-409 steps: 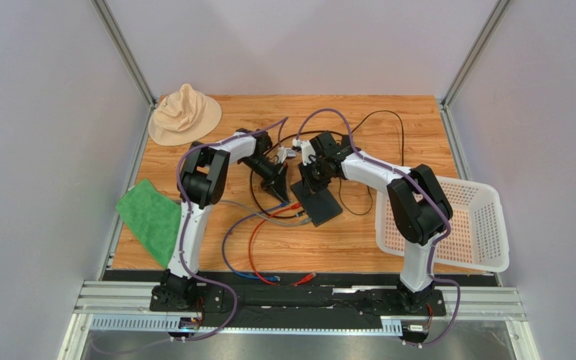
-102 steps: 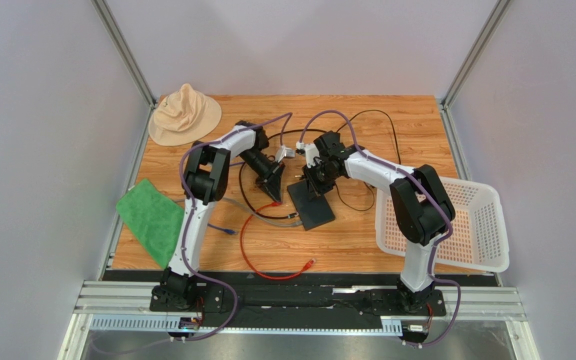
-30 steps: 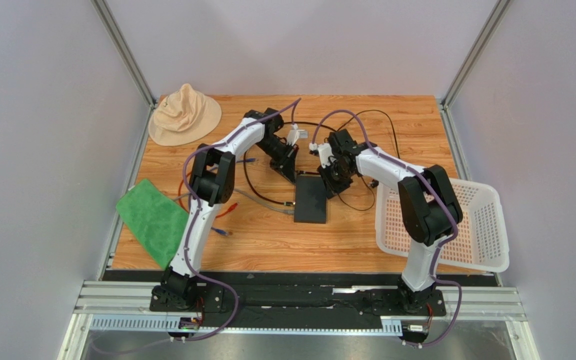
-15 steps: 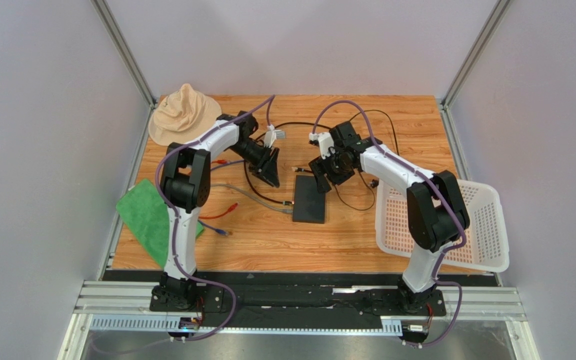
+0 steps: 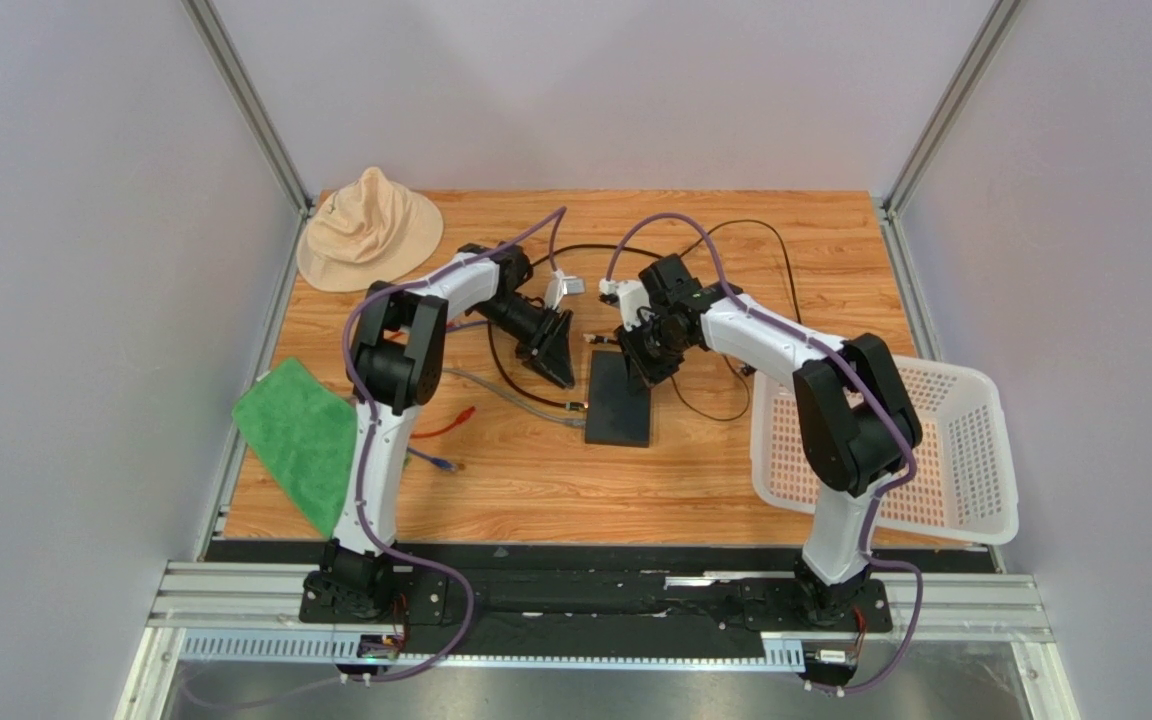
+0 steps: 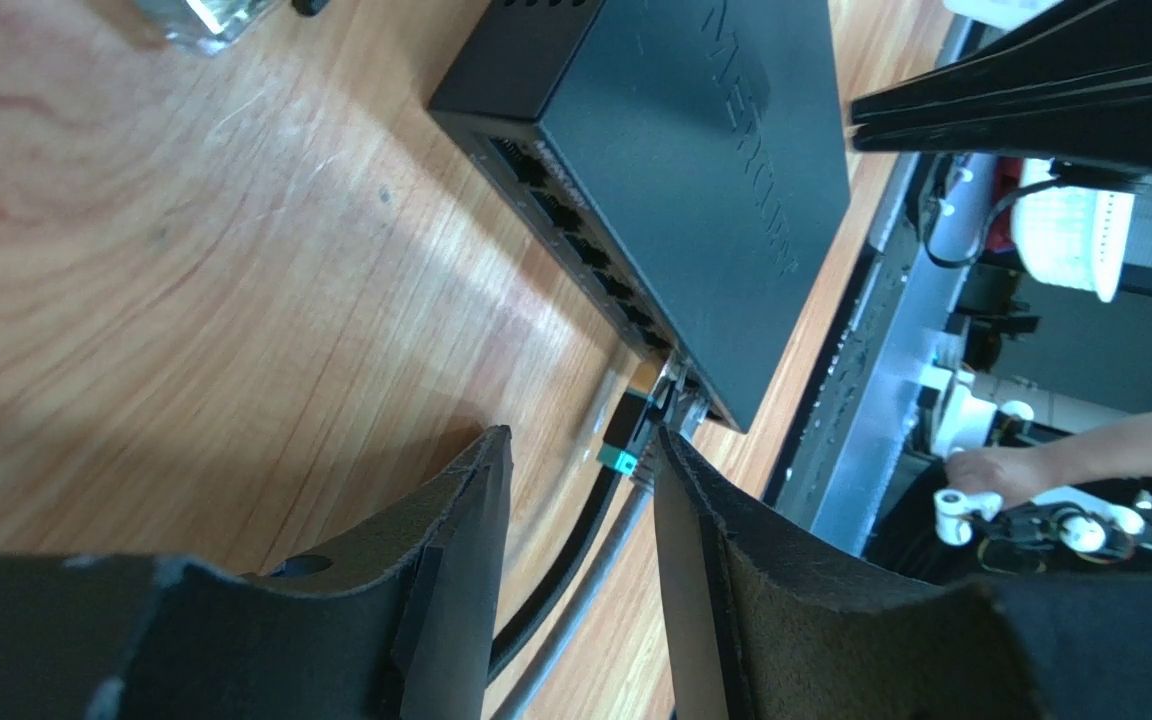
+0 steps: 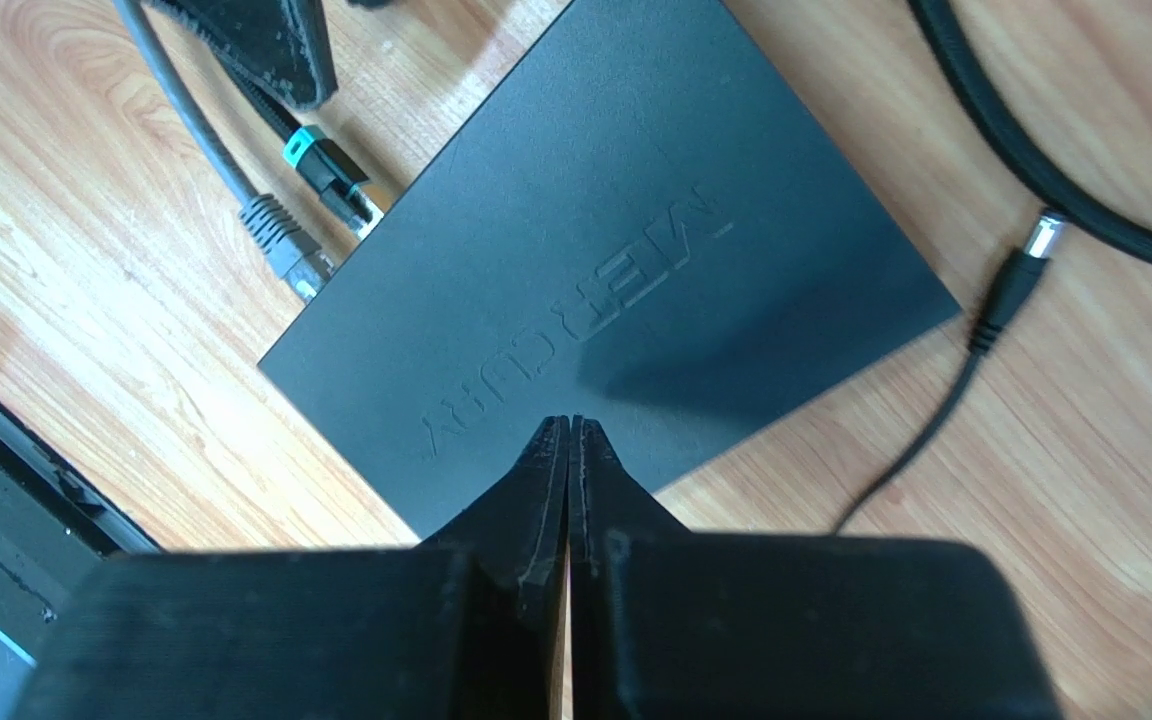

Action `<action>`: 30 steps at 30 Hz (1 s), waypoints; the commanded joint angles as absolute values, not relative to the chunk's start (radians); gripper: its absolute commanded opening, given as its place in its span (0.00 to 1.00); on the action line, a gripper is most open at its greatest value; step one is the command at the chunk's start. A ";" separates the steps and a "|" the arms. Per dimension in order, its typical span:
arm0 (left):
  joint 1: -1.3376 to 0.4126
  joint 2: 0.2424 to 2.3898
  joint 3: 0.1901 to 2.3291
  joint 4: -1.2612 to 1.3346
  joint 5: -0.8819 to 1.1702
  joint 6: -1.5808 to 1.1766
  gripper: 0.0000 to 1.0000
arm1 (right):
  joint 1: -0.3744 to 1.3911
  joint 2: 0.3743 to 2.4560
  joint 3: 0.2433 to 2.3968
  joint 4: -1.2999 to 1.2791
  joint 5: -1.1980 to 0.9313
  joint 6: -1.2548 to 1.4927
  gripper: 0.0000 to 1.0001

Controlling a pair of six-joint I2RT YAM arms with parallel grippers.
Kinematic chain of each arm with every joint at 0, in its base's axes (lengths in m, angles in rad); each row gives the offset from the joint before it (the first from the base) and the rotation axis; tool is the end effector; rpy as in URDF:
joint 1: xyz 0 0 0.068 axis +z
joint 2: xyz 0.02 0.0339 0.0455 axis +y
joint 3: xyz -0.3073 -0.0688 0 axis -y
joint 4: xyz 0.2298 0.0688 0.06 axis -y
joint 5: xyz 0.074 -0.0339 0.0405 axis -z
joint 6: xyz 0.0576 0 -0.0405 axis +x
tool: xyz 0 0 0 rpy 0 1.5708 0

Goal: Pull the plug from the switch port

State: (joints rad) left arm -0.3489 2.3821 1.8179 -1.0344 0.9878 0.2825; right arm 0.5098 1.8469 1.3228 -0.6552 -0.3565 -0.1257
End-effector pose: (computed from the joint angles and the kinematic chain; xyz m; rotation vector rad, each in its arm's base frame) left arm 0.4217 -0.2046 0.1472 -0.8245 -2.5897 1.4612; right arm 0.3233 0.2038 0.2278 -0.9581 2.5968 0.5939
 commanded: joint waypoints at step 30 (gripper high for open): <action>-0.416 2.456 1.813 -1.115 1.088 0.341 0.39 | 0.526 1.954 1.333 -0.600 -0.350 -0.081 0.00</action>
